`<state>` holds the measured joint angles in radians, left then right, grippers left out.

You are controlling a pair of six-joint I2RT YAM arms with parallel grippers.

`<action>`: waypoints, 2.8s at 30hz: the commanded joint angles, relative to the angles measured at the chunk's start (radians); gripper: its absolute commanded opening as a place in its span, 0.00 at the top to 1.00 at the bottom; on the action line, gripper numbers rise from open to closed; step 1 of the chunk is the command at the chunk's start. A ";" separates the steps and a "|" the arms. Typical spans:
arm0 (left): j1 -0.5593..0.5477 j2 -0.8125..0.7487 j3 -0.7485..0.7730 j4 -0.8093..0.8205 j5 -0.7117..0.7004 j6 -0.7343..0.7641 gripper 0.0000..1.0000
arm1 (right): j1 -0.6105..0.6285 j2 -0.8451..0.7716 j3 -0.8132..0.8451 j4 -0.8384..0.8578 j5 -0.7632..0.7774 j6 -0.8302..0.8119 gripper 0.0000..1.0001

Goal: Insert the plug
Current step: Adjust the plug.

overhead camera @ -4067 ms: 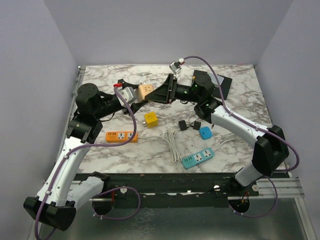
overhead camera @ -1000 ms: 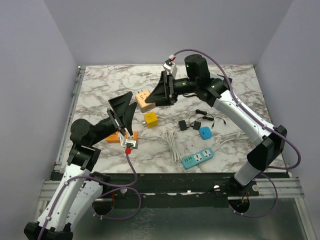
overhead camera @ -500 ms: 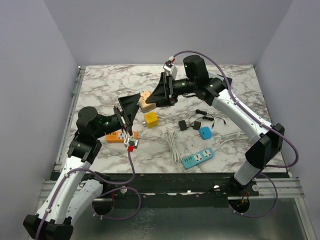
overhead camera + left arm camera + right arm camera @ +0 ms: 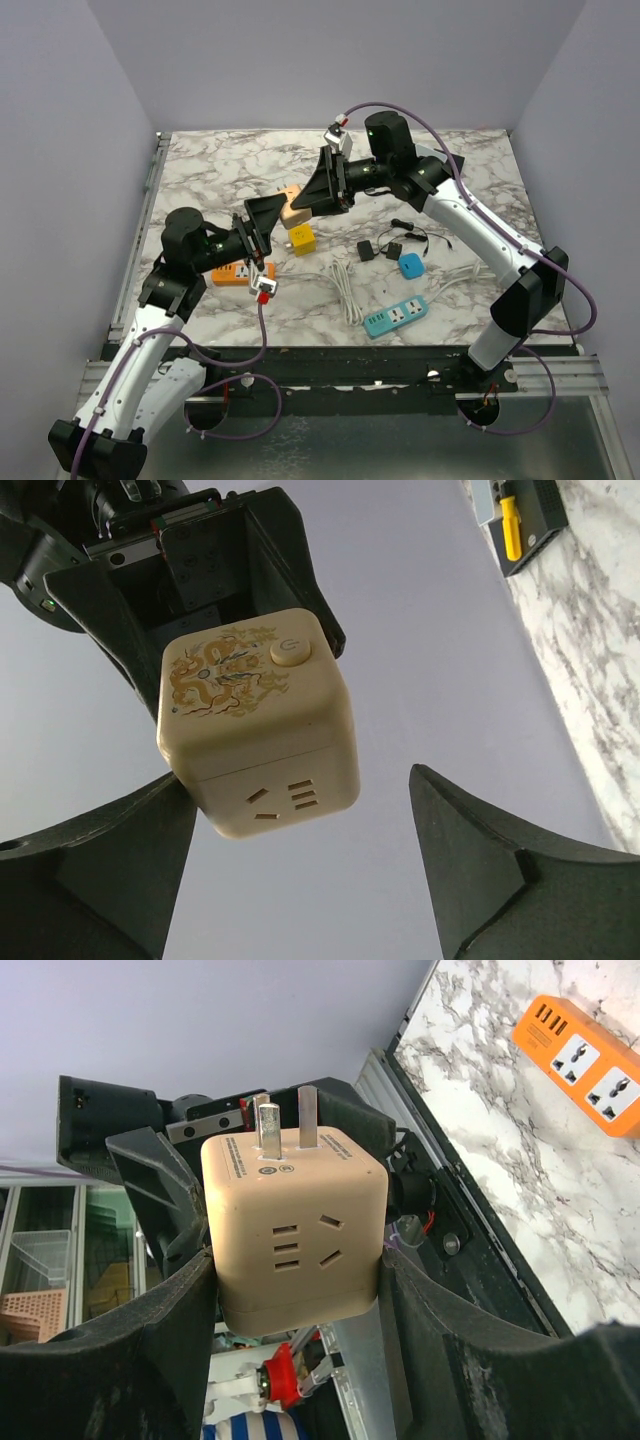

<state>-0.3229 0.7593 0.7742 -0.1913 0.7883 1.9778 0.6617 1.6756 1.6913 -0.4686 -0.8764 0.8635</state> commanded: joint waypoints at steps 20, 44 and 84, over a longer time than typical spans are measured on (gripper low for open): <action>-0.030 0.032 0.013 0.070 -0.054 -0.165 1.00 | 0.019 0.028 -0.020 0.172 0.061 0.069 0.53; -0.121 0.058 -0.082 0.309 -0.519 -0.374 1.00 | 0.095 -0.065 -0.201 0.410 0.565 0.390 0.25; -0.187 0.128 0.215 -0.199 -0.142 -0.924 0.01 | -0.009 -0.068 0.067 -0.220 0.205 -0.518 0.95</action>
<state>-0.5064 0.8585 0.9436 -0.3466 0.5625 1.0943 0.6472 1.6524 1.7195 -0.6525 -0.5987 0.4080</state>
